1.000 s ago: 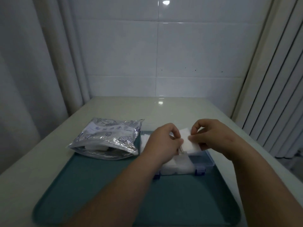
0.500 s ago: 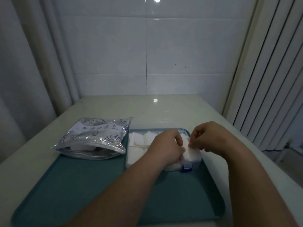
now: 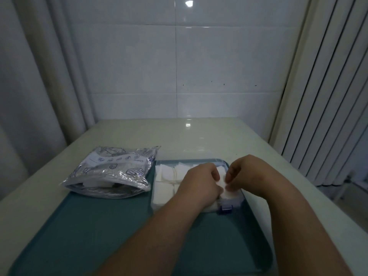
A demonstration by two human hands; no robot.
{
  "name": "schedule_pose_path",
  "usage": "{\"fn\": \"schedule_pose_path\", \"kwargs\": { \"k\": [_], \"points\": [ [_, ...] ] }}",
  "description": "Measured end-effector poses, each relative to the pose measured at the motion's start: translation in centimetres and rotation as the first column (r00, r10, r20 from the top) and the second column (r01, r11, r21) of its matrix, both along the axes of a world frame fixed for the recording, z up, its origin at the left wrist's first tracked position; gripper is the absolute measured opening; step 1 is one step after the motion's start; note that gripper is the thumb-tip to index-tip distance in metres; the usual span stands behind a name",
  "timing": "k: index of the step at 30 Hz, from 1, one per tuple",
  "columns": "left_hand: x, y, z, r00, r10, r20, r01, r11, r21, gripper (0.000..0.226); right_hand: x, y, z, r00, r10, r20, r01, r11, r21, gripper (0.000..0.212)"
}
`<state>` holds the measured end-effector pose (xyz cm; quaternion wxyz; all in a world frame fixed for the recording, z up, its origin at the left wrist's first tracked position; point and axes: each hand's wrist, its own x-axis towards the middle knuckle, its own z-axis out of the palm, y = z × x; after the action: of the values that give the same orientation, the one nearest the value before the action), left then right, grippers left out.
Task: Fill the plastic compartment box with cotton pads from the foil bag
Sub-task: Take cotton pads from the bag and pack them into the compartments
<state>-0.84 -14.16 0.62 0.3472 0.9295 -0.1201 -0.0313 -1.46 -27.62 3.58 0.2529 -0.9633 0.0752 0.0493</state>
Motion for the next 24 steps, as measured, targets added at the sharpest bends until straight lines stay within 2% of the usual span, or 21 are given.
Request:
{"fn": "schedule_pose_path", "kwargs": {
  "k": [3, 6, 8, 11, 13, 24],
  "points": [
    [0.1, 0.0, -0.1, 1.000, 0.008, 0.003, -0.008, 1.000, 0.023, 0.028, 0.1, 0.2, 0.0, 0.999, 0.002, -0.040, -0.005, 0.997, -0.071, 0.024],
    [0.2, -0.3, -0.1, 1.000, -0.021, 0.020, 0.019, 0.994, 0.110, 0.038, 0.3, -0.3, 0.0, 0.993, 0.028, -0.113, -0.046, 0.986, -0.163, 0.032],
    [0.2, -0.4, 0.0, 0.999, -0.043, 0.015, 0.040, 0.985, 0.165, 0.040, 0.5, -0.4, -0.1, 0.989, 0.021, -0.149, -0.040, 0.991, -0.127, 0.035],
    [0.4, -0.4, 0.2, 0.997, -0.075, -0.026, 0.079, 0.970, 0.232, 0.040, 1.0, 0.3, -0.4, 0.971, 0.011, -0.241, -0.072, 0.967, -0.246, 0.048],
    [0.6, -0.3, 0.3, 0.995, -0.090, -0.032, 0.096, 0.961, 0.260, 0.039, 1.5, 0.5, -0.8, 0.970, -0.024, -0.243, -0.040, 0.966, -0.255, 0.054],
    [0.6, -0.1, -0.7, 0.996, -0.085, 0.023, 0.080, 0.979, 0.185, 0.031, 2.3, 0.2, -1.6, 0.992, -0.059, -0.109, 0.032, 0.972, -0.231, 0.039]
  ]
}}
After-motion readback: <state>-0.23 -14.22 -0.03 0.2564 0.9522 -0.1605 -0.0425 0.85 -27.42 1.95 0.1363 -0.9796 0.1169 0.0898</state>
